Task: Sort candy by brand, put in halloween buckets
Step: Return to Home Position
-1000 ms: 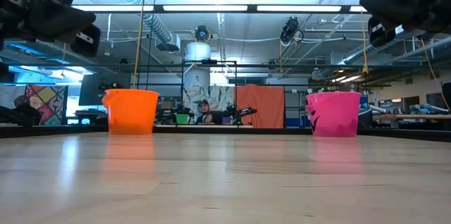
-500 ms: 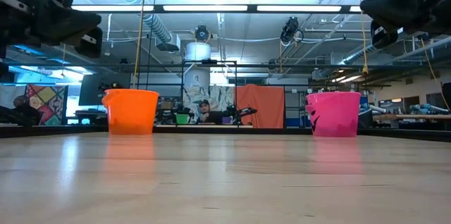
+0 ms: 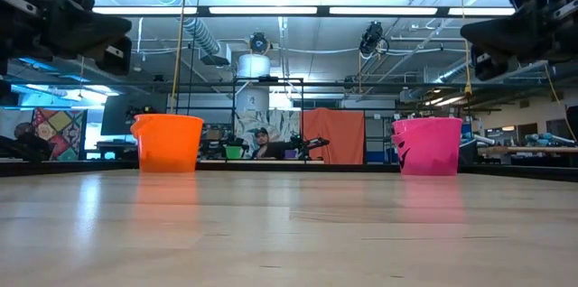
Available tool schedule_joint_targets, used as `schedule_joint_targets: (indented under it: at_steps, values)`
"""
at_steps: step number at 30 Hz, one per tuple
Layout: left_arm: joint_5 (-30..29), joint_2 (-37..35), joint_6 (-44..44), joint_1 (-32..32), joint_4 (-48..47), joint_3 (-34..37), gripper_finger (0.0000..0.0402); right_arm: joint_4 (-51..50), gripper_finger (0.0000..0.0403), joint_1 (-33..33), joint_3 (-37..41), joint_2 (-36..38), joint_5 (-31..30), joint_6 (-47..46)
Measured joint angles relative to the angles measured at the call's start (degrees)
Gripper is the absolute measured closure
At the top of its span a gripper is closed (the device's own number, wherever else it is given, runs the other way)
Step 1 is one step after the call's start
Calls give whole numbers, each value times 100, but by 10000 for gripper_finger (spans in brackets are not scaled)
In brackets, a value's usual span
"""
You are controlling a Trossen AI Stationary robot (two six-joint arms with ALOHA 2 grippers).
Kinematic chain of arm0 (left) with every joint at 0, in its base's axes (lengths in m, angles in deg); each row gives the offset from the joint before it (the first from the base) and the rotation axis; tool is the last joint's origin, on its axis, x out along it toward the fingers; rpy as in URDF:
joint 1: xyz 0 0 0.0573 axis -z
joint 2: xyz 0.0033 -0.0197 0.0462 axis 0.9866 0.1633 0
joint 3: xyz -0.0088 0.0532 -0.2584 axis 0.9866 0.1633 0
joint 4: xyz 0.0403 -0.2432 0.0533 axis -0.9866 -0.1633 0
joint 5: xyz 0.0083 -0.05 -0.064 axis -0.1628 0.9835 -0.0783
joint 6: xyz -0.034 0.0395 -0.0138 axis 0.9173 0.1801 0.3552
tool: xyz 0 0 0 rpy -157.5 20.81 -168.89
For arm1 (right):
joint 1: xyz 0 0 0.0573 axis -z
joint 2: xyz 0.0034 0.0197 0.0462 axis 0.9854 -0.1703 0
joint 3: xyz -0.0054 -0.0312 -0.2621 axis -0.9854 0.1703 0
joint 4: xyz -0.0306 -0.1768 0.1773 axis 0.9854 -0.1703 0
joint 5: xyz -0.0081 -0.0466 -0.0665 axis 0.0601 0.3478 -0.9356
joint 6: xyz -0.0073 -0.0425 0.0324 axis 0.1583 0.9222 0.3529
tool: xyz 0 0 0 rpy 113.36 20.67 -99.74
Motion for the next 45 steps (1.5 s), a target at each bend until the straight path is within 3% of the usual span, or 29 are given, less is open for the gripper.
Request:
schedule_joint_targets:
  at_steps: [24, 31, 45]
  values:
    - [-33, 0, -381, 4, 20, 4, 399, -80, 386, 4, 0, 16, -125, 429]
    - [-168, 0, 931, 0, 81, 4, 399, -82, 371, 4, 0, 16, -352, 87]
    - [-168, 0, 994, 0, 94, 7, 399, -85, 371, 4, 0, 16, -352, 84]
